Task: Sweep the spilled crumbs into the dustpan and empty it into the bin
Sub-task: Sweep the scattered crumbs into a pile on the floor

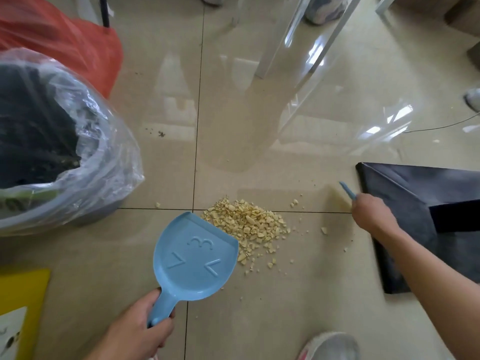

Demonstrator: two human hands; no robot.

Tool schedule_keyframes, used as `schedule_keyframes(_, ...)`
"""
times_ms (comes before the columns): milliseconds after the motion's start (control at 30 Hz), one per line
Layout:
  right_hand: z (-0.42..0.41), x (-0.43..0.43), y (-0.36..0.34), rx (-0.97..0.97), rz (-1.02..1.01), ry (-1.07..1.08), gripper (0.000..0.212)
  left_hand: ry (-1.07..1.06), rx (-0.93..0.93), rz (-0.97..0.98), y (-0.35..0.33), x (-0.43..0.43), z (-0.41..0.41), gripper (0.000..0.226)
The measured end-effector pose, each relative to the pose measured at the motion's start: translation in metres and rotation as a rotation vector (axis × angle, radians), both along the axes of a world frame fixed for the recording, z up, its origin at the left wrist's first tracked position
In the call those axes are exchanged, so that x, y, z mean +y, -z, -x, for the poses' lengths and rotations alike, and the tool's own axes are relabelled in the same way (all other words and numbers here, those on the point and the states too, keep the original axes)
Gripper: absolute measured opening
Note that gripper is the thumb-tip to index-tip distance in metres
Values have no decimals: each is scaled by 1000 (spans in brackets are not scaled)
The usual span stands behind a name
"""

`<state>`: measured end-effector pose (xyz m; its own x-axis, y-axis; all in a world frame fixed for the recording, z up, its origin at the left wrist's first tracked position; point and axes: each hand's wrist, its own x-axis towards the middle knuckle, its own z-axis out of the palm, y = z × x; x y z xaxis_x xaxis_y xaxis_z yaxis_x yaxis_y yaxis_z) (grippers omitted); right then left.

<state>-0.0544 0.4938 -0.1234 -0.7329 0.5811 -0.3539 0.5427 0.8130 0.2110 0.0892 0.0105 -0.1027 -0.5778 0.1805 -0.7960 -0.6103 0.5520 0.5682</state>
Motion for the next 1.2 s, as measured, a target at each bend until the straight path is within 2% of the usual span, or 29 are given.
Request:
schedule_keyframes(67, 4, -1, 15, -18, 25, 78, 30, -9, 4, -11, -1, 2, 1, 7)
schedule_keyframes(200, 1, -58, 30, -10, 130, 36, 28, 31, 11, -27, 1, 4, -2, 6)
schedule_keyframes(333, -19, -132, 32, -43, 215, -140, 28, 41, -4, -45, -2, 11, -3, 6)
schedule_keyframes(467, -51, -170, 24, -79, 297, -288, 24, 103, 24, -64, -4, 11, -4, 24)
schedule_keyframes(567, -64, -148, 0, 23, 336, -214, 24, 121, 12, -55, -8, 11, -7, 25)
schedule_keyframes(700, -83, -61, -28, 69, 219, 42, 28, 70, -38, -38, -5, 14, -12, 10)
schedule_keyframes(800, -99, 3, -21, -1, 101, 255, 32, 72, -60, -36, -1, 16, -15, 5)
schedule_keyframes(867, -105, 13, -3, -58, 123, 345, 35, 92, -53, -32, 1, 18, -17, 5)
schedule_keyframes(967, -102, -16, 17, -73, 195, 365, 33, 121, -46, -18, 3, 19, -19, 2)
schedule_keyframes(1067, -86, -60, 25, -54, 250, 268, 25, 105, -50, -3, 5, 13, -19, 3)
schedule_keyframes(1200, -74, -118, 25, -48, 385, 147, 25, 64, -43, -14, 8, 6, -15, 11)
